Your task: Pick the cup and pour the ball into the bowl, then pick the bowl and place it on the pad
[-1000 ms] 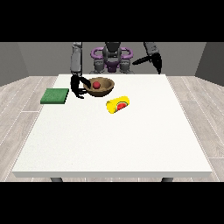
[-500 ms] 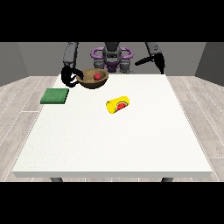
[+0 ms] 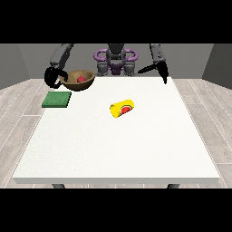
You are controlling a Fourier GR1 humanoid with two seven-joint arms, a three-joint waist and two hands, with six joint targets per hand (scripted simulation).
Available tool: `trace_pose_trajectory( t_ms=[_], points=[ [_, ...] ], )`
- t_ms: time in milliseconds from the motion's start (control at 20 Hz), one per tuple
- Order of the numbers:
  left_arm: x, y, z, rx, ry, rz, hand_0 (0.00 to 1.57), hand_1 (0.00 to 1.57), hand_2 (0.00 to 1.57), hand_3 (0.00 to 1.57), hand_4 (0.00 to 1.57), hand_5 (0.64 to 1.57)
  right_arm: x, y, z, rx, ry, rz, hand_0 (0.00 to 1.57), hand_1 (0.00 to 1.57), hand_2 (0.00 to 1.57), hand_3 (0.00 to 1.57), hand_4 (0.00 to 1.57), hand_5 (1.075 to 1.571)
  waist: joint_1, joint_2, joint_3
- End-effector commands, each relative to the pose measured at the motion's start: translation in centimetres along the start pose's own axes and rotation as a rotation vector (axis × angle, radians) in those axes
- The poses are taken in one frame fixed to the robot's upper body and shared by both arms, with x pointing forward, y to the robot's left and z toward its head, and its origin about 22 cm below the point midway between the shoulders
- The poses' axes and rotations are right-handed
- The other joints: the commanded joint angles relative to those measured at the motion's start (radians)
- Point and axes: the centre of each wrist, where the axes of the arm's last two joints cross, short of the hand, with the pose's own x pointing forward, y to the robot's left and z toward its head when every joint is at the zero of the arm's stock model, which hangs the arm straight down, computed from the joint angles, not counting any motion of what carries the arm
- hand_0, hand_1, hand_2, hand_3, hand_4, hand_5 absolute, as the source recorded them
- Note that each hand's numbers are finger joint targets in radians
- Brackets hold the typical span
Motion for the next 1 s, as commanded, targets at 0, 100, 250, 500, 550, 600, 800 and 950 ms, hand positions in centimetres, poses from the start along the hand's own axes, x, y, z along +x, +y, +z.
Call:
trace_pose_trajectory(
  t_ms=[0, 100, 250, 500, 550, 600, 800, 950],
  points=[
    [0.8, -0.2, -1.2, 0.012, -0.042, -0.003, 0.0, 0.0, 0.0, 0.0, 0.0, 1.565, 2.7, -3.5, 0.3, 0.029, -0.07, -0.028, 1.57, 1.57, 1.57, 1.57, 1.07, 1.563, -0.014, 0.067, 0.0001],
    [1.4, -2.9, -1.0, 0.026, -0.081, 0.0, 0.0, 0.0, 0.0, 0.0, 0.0, 1.566, 3.5, -4.6, 0.3, -0.003, -0.073, -0.052, 1.57, 1.57, 1.57, 1.57, 1.07, 1.563, -0.002, 0.103, 0.0002],
    [4.1, -4.5, -1.6, 0.01, -0.16, -0.02, 0.0, 0.0, 0.0, 0.0, 0.0, 1.565, 4.3, -8.3, 1.0, -0.025, -0.135, -0.105, 1.57, 1.57, 1.57, 1.57, 1.05, 1.561, 0.039, 0.144, 0.0009],
    [8.4, -4.0, -3.1, 0.021, -0.339, -0.024, 0.0, 0.0, 0.0, 0.0, 0.0, 1.564, 5.8, -12.3, 2.2, -0.066, -0.286, -0.106, 1.57, 1.57, 1.57, 1.34, 1.01, 1.567, 0.073, 0.33, 0.0024],
    [10.2, -5.0, -3.1, 0.036, -0.39, -0.014, 0.0, 0.0, 0.0, 0.0, 0.0, 1.565, 7.1, -13.1, 2.5, -0.106, -0.318, -0.079, 1.57, 1.57, 1.57, 1.19, 1.01, 1.567, 0.089, 0.358, 0.0033],
    [9.5, -4.9, -2.5, 0.053, -0.379, -0.024, 0.0, 0.0, 0.0, 0.0, 0.0, 1.564, 5.7, -13.4, 2.8, -0.086, -0.345, -0.045, 1.57, 1.57, 1.57, 0.78, 1.02, 1.568, 0.063, 0.363, 0.003],
    [11.1, -2.1, -2.4, 0.035, -0.362, -0.035, 0.0, 0.0, 0.0, 0.0, 0.0, 1.563, 7.1, -16.2, 4.1, -0.12, -0.349, -0.034, 1.57, 1.57, 1.57, 0.0, 1.03, 1.569, 0.076, 0.361, 0.0027],
    [11.9, -3.3, -1.8, 0.036, -0.4, -0.028, 0.0, 0.0, 0.0, 0.0, 0.0, 1.564, 8.7, -15.4, 3.4, -0.148, -0.382, -0.031, 1.57, 1.57, 1.57, 0.0, 1.04, 1.569, 0.079, 0.382, 0.0018]
  ],
)
